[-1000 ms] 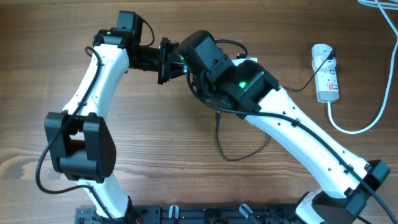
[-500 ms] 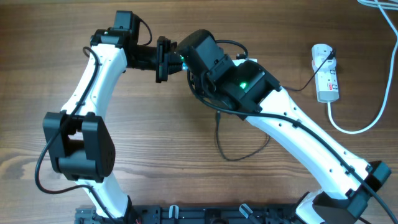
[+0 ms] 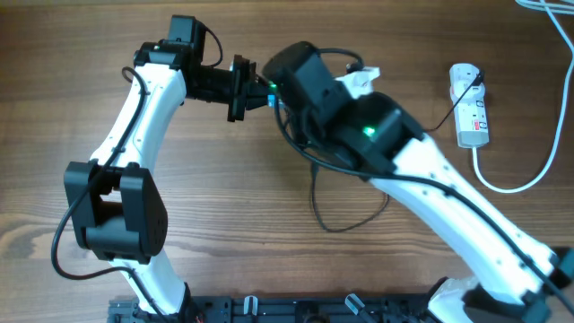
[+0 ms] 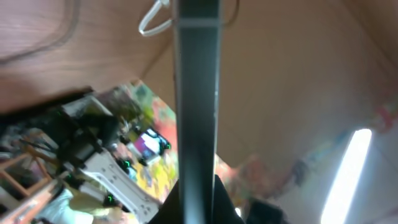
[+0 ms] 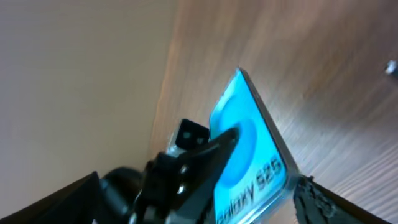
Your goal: Plug charger to phone and switch on socket
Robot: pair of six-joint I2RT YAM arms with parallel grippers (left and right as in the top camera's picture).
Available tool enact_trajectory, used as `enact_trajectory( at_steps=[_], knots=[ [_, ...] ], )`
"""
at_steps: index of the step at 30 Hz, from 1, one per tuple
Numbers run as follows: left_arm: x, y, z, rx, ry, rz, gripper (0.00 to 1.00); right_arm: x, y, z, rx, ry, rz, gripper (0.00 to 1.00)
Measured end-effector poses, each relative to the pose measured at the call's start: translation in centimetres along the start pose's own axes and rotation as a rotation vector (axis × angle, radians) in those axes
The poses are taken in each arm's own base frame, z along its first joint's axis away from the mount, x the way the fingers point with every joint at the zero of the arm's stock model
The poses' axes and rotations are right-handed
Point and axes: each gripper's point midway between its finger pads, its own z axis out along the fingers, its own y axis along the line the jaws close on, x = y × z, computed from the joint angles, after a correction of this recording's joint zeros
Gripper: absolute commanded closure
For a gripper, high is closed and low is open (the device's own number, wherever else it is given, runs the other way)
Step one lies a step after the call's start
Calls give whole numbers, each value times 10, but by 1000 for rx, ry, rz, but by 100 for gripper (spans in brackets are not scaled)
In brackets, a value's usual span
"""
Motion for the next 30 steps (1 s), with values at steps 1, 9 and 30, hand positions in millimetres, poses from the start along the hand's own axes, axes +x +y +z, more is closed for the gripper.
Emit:
enact_trajectory(
  at_steps=[1, 9, 30],
  knots=[
    [-4, 3, 0, -16, -23, 1, 96, -3, 3, -7, -18, -4, -44, 0],
    [-32, 18, -4, -119, -175, 83, 96, -53, -19, -67, 37, -63, -620, 0],
    [-94, 69, -53, -479, -549, 195, 96, -8, -181, 26, 416, 448, -1056, 13]
  ],
)
